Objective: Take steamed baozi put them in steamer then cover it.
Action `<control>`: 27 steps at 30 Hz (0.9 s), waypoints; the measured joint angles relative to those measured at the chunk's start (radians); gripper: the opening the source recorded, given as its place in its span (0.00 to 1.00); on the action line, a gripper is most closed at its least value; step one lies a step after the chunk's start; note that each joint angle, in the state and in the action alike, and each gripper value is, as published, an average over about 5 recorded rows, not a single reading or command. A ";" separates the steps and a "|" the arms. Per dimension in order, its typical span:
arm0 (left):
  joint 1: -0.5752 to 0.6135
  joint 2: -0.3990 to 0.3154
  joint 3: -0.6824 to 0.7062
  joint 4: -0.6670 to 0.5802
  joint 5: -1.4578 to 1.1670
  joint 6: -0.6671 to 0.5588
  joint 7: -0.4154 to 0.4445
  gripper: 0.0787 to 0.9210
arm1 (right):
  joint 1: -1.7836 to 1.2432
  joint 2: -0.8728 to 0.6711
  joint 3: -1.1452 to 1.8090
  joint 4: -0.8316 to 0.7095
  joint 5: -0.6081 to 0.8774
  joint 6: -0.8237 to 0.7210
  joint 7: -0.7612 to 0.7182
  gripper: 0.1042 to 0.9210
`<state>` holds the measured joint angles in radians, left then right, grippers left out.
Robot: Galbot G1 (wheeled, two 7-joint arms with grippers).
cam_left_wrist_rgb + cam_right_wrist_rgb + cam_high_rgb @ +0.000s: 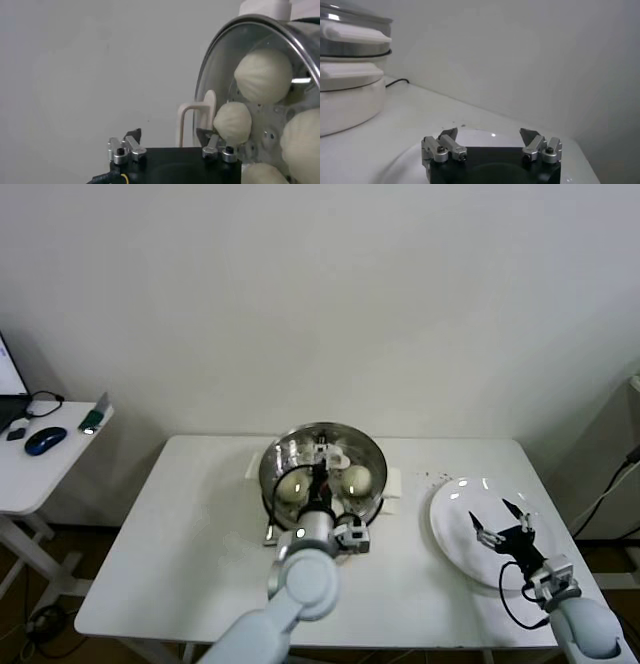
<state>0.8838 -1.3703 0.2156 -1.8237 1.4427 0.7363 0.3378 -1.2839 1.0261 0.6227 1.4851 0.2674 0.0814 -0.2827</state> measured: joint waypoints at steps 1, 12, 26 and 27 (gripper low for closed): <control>0.007 0.005 -0.002 -0.016 -0.005 0.000 0.001 0.79 | 0.000 0.000 0.002 0.001 0.000 -0.007 0.001 0.88; 0.111 0.091 -0.056 -0.201 -0.094 0.000 -0.050 0.88 | 0.002 0.004 0.009 0.012 0.008 -0.051 0.007 0.88; 0.351 0.191 -0.397 -0.326 -0.702 -0.006 -0.390 0.88 | -0.015 0.037 0.017 0.040 0.007 -0.043 0.000 0.88; 0.374 0.190 -0.431 -0.327 -0.753 -0.014 -0.407 0.88 | -0.017 0.040 0.018 0.041 0.007 -0.040 -0.002 0.88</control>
<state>1.2578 -1.1805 -0.2151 -2.1505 0.6901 0.7221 -0.0689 -1.3009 1.0660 0.6408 1.5265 0.2744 0.0410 -0.2845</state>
